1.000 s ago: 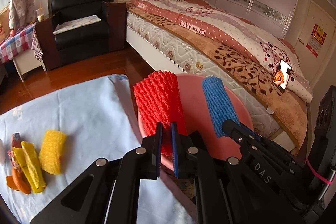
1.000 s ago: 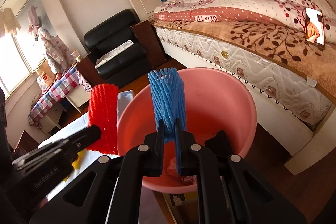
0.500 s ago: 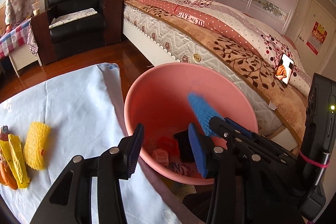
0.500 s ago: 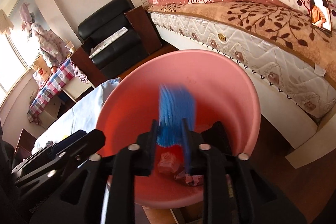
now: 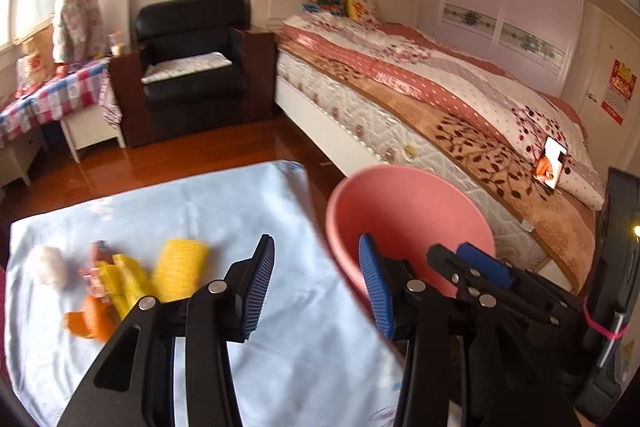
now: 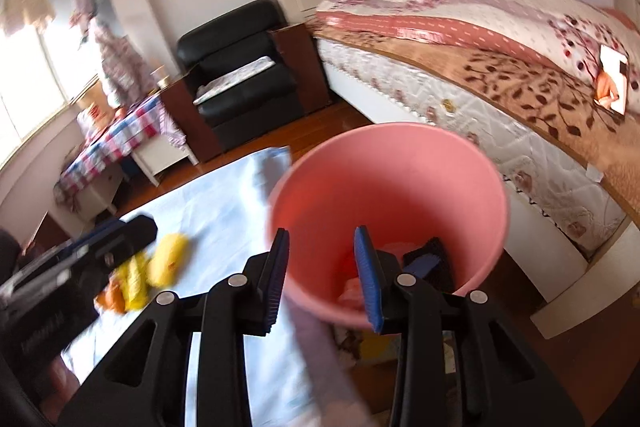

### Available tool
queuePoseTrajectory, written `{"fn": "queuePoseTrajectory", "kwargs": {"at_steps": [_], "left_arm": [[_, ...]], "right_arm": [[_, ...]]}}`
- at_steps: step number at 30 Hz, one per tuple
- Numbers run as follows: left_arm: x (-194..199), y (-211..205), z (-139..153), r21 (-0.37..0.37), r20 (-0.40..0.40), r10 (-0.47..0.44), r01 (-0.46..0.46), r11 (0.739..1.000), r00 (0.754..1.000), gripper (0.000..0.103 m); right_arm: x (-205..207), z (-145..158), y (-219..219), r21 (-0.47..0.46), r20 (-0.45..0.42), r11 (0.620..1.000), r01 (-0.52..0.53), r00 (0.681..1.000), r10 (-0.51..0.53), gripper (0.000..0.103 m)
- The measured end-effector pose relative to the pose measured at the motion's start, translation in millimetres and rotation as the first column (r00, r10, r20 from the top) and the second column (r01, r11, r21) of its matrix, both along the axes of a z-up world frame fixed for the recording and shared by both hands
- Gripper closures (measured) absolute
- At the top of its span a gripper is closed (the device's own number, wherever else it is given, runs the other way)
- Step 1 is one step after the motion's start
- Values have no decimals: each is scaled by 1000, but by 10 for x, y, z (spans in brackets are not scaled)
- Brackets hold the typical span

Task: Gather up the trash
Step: 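Move both open tools back over the table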

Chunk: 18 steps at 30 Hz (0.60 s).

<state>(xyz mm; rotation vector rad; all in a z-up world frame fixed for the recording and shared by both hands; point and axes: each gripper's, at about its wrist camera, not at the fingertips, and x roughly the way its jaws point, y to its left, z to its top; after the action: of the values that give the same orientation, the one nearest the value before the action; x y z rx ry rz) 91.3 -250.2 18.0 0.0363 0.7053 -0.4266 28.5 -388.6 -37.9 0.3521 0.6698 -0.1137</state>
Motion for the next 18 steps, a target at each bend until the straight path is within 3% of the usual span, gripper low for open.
{"fn": "queuePoseTrajectory", "kwargs": {"at_steps": [8, 14, 18], "left_arm": [[-310, 1065, 397, 49, 86, 178, -182, 982, 980, 59], [-599, 2040, 649, 20, 149, 320, -326, 945, 936, 59], [-716, 2526, 727, 27, 188, 379, -390, 920, 906, 59]], "right_arm": [[-332, 148, 871, 51, 26, 979, -198, 980, 197, 68], [-510, 283, 1496, -79, 25, 944, -321, 946, 324, 68], [-408, 392, 1712, -95, 15, 931, -353, 934, 356, 68]]}}
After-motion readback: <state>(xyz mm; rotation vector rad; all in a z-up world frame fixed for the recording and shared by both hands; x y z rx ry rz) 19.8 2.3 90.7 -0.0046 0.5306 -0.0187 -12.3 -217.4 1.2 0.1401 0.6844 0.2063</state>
